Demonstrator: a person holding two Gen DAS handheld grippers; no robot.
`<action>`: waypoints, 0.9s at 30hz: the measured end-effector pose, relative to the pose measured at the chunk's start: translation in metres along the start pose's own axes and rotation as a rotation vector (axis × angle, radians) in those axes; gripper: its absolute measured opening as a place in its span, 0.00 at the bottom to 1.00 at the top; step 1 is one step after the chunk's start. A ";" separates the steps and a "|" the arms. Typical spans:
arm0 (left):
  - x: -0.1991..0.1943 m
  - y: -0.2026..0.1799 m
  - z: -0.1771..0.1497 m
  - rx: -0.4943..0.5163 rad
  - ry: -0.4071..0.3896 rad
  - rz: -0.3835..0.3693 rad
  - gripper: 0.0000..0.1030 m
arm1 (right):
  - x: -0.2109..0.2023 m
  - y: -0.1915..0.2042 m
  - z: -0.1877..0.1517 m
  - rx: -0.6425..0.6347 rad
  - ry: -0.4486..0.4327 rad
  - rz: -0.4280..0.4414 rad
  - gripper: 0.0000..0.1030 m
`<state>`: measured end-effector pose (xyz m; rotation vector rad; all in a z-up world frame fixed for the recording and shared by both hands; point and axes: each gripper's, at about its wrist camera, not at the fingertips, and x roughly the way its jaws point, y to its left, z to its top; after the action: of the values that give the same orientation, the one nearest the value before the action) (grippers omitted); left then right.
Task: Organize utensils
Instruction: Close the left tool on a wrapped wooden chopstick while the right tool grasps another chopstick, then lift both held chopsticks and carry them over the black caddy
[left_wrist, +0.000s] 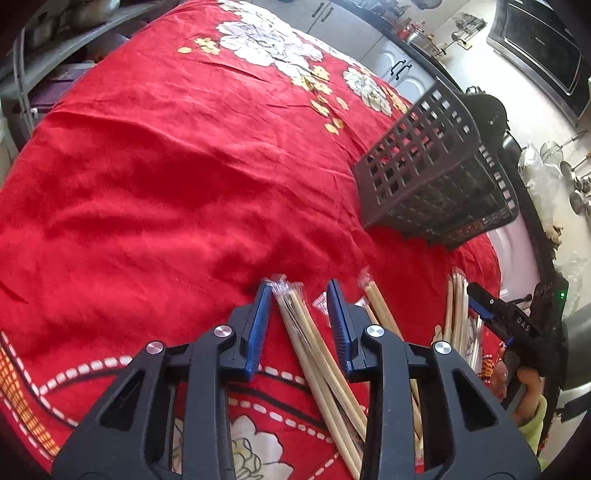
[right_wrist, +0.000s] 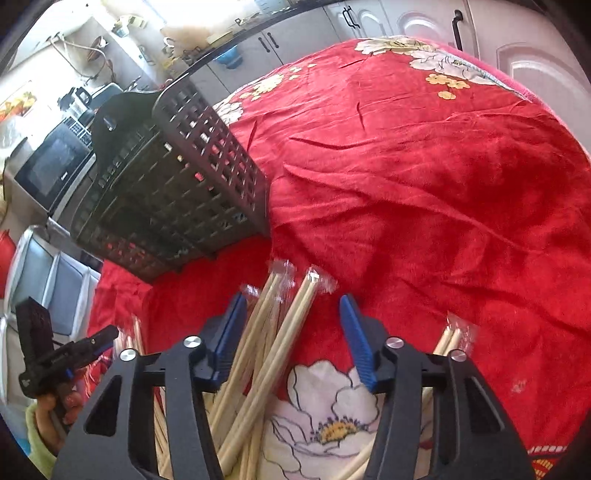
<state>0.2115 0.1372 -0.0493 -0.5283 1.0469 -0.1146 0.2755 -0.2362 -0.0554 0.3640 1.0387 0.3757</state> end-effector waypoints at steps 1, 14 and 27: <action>0.000 0.001 0.003 -0.001 0.000 0.001 0.25 | 0.001 -0.002 0.002 0.008 0.003 0.004 0.42; 0.006 -0.007 0.013 0.048 0.039 0.012 0.13 | 0.004 -0.013 0.013 0.058 0.005 0.024 0.17; -0.006 -0.022 0.024 0.126 -0.009 0.003 0.06 | -0.005 -0.010 0.017 0.022 -0.012 0.047 0.01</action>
<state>0.2317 0.1286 -0.0246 -0.4128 1.0243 -0.1744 0.2893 -0.2493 -0.0488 0.4100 1.0247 0.4042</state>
